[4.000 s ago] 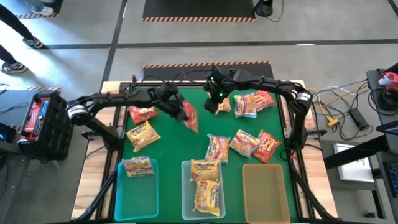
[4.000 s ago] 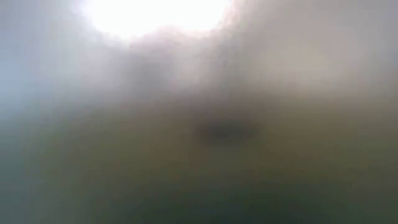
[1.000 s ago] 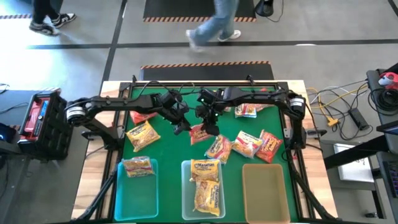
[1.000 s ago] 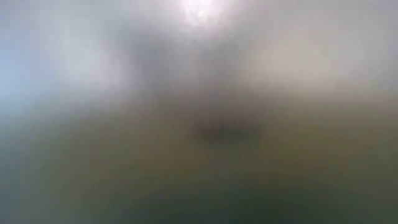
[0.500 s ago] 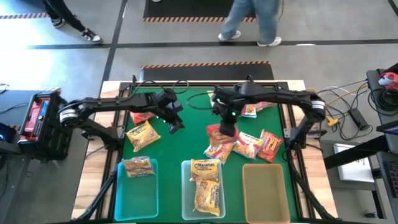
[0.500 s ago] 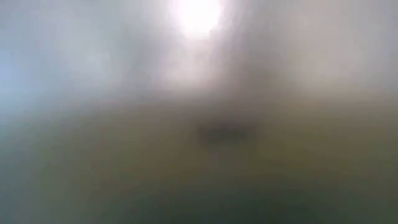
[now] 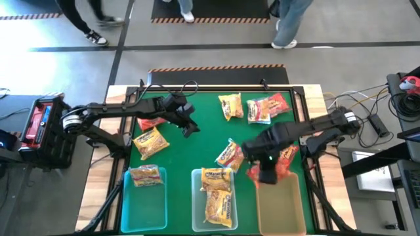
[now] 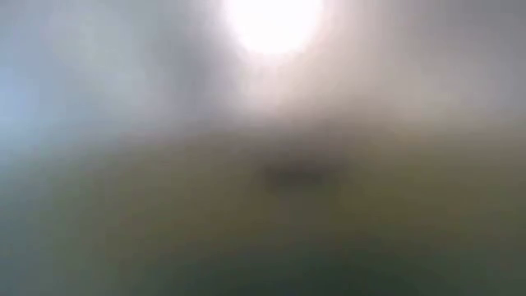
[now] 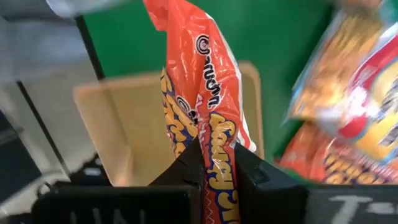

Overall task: Sort Maruchan noodles
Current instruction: Put the orange noodle pack into the orange bin, then put the blue noodle pack into the blue bin

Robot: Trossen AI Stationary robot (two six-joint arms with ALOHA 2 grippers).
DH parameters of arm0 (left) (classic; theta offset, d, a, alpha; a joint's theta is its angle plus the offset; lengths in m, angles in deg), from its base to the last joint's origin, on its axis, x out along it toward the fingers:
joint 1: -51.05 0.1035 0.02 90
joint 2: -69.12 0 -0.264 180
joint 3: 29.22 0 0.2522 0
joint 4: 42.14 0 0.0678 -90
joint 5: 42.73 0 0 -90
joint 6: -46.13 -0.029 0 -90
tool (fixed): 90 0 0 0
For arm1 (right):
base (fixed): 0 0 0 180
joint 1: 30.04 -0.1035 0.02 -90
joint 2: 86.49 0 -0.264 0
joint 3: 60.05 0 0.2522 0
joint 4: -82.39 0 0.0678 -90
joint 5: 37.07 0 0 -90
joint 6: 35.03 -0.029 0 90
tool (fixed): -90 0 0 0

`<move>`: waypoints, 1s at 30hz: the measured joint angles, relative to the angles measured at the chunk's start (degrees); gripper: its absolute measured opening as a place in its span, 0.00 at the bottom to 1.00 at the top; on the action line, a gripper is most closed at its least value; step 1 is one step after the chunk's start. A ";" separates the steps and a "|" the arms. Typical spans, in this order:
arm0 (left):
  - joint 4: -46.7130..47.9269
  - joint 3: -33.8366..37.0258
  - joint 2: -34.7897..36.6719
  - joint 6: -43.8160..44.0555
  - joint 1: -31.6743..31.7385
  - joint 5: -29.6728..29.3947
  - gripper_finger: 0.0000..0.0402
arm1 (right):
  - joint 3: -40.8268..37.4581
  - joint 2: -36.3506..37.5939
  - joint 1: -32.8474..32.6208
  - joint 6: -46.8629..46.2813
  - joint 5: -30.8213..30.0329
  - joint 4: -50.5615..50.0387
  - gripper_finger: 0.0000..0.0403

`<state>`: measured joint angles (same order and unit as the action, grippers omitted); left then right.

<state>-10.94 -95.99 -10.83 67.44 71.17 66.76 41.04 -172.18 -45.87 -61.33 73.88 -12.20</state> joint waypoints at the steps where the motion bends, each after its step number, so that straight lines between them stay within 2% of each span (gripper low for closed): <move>1: -1.00 0.00 0.00 1.19 -0.19 0.00 0.41 | -1.37 0.00 -1.46 -0.94 0.00 0.06 0.07; 8: -5.73 0.00 0.11 7.76 -2.37 -0.04 0.41 | -11.32 0.17 -8.59 -4.61 0.46 3.45 0.07; 12: -5.91 0.00 0.11 10.07 -4.02 -0.05 0.41 | -15.10 0.20 -9.81 -6.37 1.00 7.14 0.08; 16: -5.91 0.00 0.11 11.45 -6.00 -1.68 0.41 | -17.47 0.24 -9.79 -5.73 1.80 7.49 0.14; 21: -5.87 0.00 0.13 12.71 -8.28 -3.88 0.41 | -18.01 0.82 -9.62 -3.14 1.50 6.90 0.27; 25: -5.87 0.00 0.13 13.25 -9.39 -4.04 0.41 | -16.15 2.00 -8.41 -1.99 0.95 3.80 0.33; 30: -5.82 0.00 0.13 13.84 -9.44 -4.76 0.41 | -13.46 5.63 -5.37 -1.32 -5.44 3.22 0.34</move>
<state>-16.77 -95.99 -10.70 81.27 61.72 62.00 27.58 -166.55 -51.24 -62.65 68.45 -8.98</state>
